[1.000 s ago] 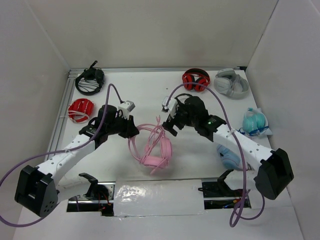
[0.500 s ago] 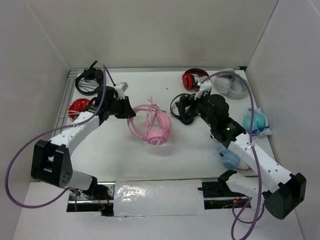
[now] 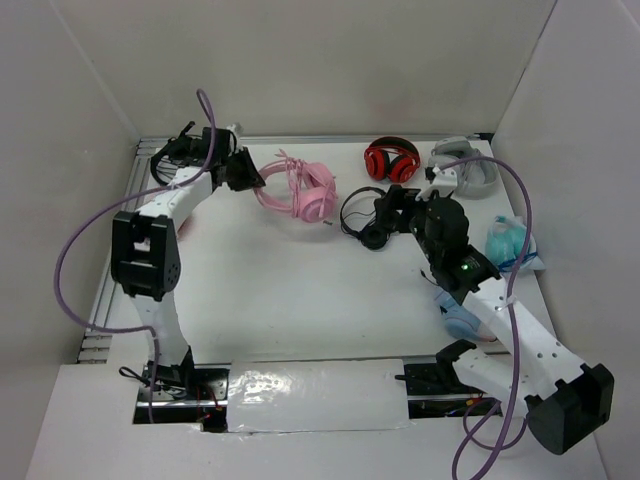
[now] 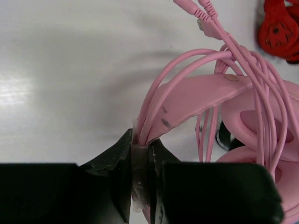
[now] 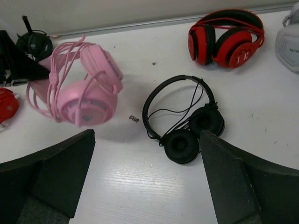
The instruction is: Wrap the headphones
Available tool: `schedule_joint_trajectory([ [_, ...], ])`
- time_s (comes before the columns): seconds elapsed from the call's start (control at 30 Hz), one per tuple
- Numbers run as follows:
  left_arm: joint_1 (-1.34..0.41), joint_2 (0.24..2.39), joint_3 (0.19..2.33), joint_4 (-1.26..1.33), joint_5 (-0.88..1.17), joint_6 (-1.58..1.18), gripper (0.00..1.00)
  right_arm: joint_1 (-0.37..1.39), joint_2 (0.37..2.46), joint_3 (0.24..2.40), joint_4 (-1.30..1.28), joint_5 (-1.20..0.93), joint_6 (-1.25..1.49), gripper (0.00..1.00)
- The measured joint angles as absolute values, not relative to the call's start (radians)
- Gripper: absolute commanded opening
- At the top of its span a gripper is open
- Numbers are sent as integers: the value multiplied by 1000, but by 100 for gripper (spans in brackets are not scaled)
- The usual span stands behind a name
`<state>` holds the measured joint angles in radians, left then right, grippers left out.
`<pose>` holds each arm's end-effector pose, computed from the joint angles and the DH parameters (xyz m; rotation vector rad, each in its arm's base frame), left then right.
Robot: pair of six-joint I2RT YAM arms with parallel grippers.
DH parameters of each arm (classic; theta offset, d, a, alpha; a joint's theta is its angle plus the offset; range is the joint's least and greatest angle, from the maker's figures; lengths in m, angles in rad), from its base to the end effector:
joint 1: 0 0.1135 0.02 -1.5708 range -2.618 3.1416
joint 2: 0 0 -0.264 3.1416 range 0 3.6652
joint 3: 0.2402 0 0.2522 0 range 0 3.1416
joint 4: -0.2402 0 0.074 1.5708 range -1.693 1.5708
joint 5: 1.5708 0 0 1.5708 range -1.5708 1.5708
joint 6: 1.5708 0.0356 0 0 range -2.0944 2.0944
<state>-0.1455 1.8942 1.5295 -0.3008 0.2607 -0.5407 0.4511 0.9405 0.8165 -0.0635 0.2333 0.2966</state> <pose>0.4334 -0.0728 0.2656 -0.3062 2.2728 -0.6570 0.2031 0.0892 0.3358 0.0344 1.7651 0.3397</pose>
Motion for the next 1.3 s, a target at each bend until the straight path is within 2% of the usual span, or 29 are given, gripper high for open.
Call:
schedule_joint_trajectory([
  [0.23, -118, 2169, 1814, -335, 229, -586, 0, 434, 926, 765, -53, 212, 275, 100],
  [0.43, -112, 2267, 1877, -325, 191, -634, 0, 412, 957, 762, -52, 178, 248, 100],
  [0.47, -112, 2271, 1877, -323, 178, -636, 2, 410, 958, 761, -52, 175, 244, 100],
  [0.53, -112, 2274, 1877, -322, 158, -635, 16, 406, 958, 759, -52, 163, 239, 100],
  [0.57, -112, 2274, 1877, -322, 150, -635, 29, 405, 958, 759, -52, 160, 237, 100],
  [0.63, -112, 2274, 1877, -322, 140, -635, 35, 401, 957, 759, -52, 157, 235, 100],
  [0.73, -112, 2275, 1878, -317, 147, -636, 51, 399, 955, 759, -52, 155, 233, 100],
  [0.87, -112, 2274, 1879, -302, 156, -635, 61, 399, 939, 759, -53, 145, 225, 100],
  [0.9, -112, 2274, 1879, -299, 157, -635, 67, 398, 931, 759, -54, 141, 223, 100],
  [0.93, -112, 2274, 1879, -298, 157, -633, 89, 398, 922, 759, -58, 139, 223, 100],
  [0.97, -112, 2274, 1879, -298, 159, -629, 97, 398, 912, 760, -63, 137, 223, 100],
  [1.13, -112, 2242, 1879, -347, 147, -635, 99, 398, 862, 800, -115, 133, 244, 100],
  [1.3, -112, 2116, 1860, -412, 131, -633, 99, 398, 777, 828, -164, 119, 270, 100],
])
